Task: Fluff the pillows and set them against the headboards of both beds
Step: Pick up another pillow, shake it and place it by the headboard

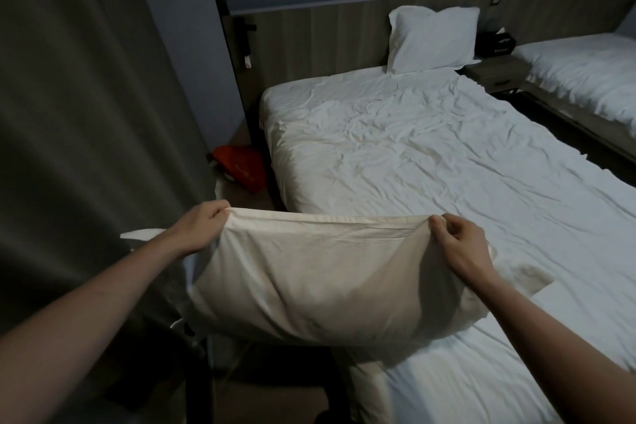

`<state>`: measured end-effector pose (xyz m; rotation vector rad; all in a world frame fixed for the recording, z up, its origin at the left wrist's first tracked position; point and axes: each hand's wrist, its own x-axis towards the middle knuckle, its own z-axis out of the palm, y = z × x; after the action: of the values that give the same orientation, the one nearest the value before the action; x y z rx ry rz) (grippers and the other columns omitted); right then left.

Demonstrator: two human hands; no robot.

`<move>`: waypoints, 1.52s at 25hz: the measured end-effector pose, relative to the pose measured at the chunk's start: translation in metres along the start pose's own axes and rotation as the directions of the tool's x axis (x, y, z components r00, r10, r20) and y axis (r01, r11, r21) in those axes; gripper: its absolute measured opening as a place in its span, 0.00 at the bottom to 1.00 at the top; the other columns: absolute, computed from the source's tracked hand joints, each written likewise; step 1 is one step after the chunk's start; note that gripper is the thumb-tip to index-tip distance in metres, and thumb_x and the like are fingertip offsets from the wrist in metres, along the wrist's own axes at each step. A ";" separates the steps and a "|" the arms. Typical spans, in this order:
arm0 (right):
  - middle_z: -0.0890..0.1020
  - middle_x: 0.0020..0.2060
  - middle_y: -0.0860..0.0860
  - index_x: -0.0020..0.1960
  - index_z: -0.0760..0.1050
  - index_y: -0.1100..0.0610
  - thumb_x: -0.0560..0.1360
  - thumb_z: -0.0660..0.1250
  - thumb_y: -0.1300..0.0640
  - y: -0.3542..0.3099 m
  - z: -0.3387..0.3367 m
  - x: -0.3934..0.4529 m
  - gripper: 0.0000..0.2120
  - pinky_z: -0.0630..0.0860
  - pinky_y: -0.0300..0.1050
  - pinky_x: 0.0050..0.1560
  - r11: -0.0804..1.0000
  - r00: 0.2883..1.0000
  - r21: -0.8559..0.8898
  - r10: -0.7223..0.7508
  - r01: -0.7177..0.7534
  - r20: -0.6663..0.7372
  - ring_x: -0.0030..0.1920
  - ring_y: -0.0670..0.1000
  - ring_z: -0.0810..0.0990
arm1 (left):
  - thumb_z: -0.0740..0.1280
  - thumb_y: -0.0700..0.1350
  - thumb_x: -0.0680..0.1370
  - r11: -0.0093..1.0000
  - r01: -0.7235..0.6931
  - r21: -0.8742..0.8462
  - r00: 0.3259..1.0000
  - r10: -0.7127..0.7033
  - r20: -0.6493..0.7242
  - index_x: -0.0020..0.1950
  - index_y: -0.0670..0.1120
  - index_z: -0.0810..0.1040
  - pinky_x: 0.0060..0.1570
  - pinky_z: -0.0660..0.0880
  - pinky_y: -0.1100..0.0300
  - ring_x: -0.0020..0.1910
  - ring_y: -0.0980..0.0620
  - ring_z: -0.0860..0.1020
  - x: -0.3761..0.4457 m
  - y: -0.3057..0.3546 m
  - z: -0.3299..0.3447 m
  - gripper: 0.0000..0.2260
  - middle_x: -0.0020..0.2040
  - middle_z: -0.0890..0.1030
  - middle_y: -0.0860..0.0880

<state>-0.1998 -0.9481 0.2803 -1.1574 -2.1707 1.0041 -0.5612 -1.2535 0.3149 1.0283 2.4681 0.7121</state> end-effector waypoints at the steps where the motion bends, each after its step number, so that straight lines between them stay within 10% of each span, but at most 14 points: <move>1: 0.68 0.27 0.55 0.35 0.68 0.64 0.82 0.64 0.50 -0.004 0.002 0.007 0.23 0.65 0.50 0.36 1.000 1.000 0.005 0.005 -0.005 -0.015 0.31 0.50 0.67 | 0.60 0.43 0.84 1.000 -0.014 0.009 1.000 0.014 -0.008 0.36 0.47 0.70 0.38 0.68 0.54 0.36 0.51 0.72 0.009 0.000 -0.004 0.15 0.33 0.74 0.50; 38: 0.82 0.35 0.55 0.41 0.80 0.59 0.82 0.63 0.44 -0.246 0.216 0.608 0.21 0.72 0.48 0.39 0.995 0.988 -0.095 -0.029 0.014 -0.154 0.40 0.55 0.81 | 0.58 0.41 0.83 0.975 -0.161 0.154 0.937 0.200 -0.287 0.41 0.39 0.75 0.46 0.71 0.50 0.45 0.39 0.78 0.670 -0.050 -0.280 0.13 0.41 0.80 0.40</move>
<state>-0.7911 -0.6070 0.3834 -1.2101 -2.1210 0.7824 -1.1765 -0.8779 0.4159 1.2936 2.7332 0.8312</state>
